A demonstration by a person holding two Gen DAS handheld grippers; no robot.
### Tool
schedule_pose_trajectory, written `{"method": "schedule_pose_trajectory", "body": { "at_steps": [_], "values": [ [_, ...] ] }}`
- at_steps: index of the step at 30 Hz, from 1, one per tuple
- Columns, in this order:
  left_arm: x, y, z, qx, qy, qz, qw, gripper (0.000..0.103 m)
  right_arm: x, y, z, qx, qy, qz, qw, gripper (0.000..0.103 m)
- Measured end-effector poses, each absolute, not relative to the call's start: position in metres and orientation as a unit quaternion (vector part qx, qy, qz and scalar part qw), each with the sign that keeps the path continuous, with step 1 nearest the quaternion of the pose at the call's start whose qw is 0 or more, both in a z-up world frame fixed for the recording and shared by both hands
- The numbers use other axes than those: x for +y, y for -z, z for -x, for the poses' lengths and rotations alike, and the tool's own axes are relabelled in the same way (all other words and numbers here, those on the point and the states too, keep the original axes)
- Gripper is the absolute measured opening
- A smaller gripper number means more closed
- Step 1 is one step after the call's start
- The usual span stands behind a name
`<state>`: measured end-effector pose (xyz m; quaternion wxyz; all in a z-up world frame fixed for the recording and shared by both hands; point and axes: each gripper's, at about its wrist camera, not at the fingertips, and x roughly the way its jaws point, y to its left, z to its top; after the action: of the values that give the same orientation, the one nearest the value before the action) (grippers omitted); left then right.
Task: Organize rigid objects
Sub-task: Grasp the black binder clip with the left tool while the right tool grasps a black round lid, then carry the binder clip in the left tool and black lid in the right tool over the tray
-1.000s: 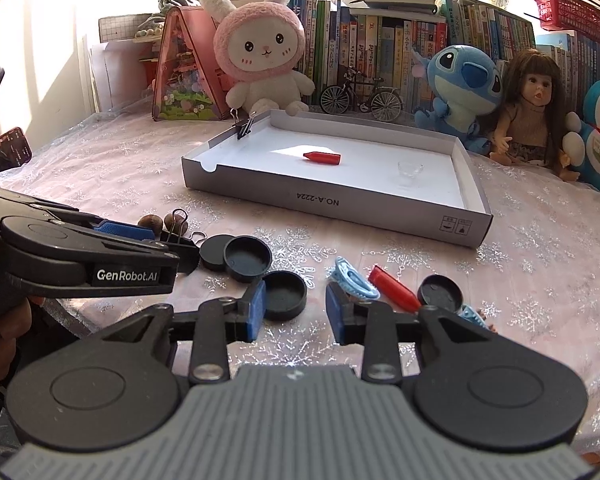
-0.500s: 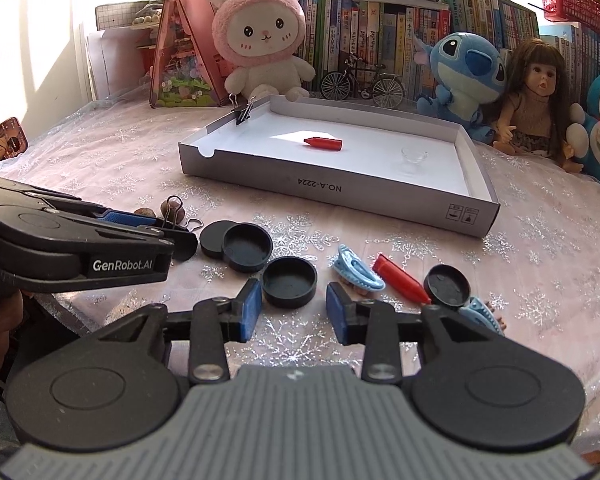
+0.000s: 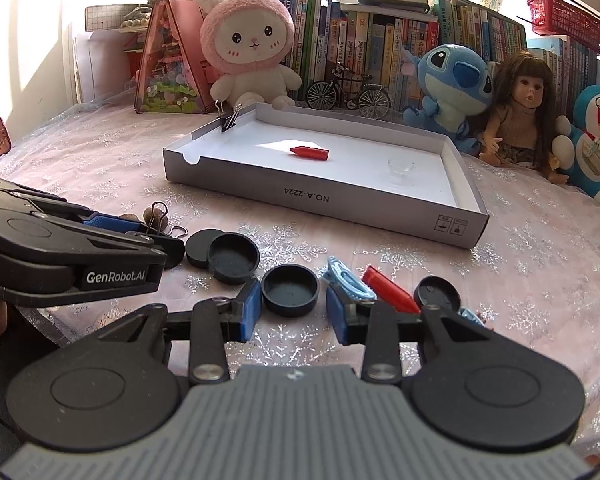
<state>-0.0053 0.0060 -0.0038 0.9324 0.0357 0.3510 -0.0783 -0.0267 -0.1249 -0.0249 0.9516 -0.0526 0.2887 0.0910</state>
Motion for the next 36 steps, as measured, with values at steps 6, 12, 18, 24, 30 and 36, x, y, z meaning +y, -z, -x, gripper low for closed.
{"method": "schedule_pose_trajectory", "body": {
  "at_steps": [6, 12, 18, 24, 30, 36],
  "values": [
    [0.005, 0.003, 0.007, 0.350, 0.077, -0.039, 0.933, 0.030, -0.129, 0.024, 0.027, 0.290, -0.086, 0.044, 0.952, 0.038],
    [0.008, -0.006, 0.008, 0.344, 0.079, -0.027, 0.935, 0.030, -0.131, 0.018, 0.028, 0.284, -0.093, 0.042, 0.953, 0.038],
    [0.014, -0.020, 0.004, 0.327, 0.074, -0.014, 0.942, 0.030, -0.136, 0.006, 0.023, 0.269, -0.088, 0.037, 0.958, 0.038],
    [0.021, -0.034, -0.010, 0.311, 0.071, 0.000, 0.948, 0.030, -0.149, -0.003, 0.010, 0.264, -0.072, 0.016, 0.962, 0.038],
    [0.024, -0.047, -0.038, 0.301, 0.076, 0.008, 0.951, 0.030, -0.165, -0.012, -0.013, 0.260, -0.052, 0.004, 0.964, 0.038],
    [0.023, -0.058, -0.075, 0.311, 0.091, 0.025, 0.946, 0.030, -0.189, -0.024, -0.046, 0.262, -0.034, -0.013, 0.964, 0.037]
  ]
}}
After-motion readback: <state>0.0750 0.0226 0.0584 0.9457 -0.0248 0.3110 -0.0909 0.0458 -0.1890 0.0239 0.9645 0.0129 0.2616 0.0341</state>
